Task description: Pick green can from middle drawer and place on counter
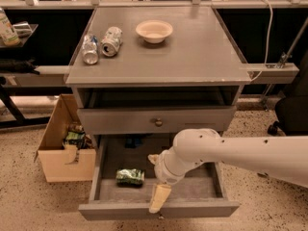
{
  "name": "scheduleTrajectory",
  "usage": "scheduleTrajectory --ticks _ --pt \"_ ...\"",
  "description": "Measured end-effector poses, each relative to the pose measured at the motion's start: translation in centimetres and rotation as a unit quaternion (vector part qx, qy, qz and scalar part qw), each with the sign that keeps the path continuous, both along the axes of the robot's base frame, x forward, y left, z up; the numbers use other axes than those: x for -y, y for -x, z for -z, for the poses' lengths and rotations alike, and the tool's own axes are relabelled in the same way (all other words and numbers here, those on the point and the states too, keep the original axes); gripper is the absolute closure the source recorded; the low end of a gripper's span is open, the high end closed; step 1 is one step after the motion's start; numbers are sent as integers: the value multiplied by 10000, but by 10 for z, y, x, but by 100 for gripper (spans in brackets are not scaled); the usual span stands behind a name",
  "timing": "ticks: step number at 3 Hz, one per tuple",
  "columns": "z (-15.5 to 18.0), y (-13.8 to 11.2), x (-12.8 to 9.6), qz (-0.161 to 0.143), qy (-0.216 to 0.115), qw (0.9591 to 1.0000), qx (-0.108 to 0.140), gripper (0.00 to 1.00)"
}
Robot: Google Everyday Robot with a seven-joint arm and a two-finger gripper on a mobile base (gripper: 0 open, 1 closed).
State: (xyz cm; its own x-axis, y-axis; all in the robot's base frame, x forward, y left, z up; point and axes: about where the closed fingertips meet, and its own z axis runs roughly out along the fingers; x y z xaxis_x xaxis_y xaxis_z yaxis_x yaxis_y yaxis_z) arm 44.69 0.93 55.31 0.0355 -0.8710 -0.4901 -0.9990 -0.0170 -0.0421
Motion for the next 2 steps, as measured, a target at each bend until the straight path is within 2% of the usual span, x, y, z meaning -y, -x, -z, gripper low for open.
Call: scheduleTrajectory --ticks 2 --pt "7 -3 -3 -13 -70 10000 -6 0"
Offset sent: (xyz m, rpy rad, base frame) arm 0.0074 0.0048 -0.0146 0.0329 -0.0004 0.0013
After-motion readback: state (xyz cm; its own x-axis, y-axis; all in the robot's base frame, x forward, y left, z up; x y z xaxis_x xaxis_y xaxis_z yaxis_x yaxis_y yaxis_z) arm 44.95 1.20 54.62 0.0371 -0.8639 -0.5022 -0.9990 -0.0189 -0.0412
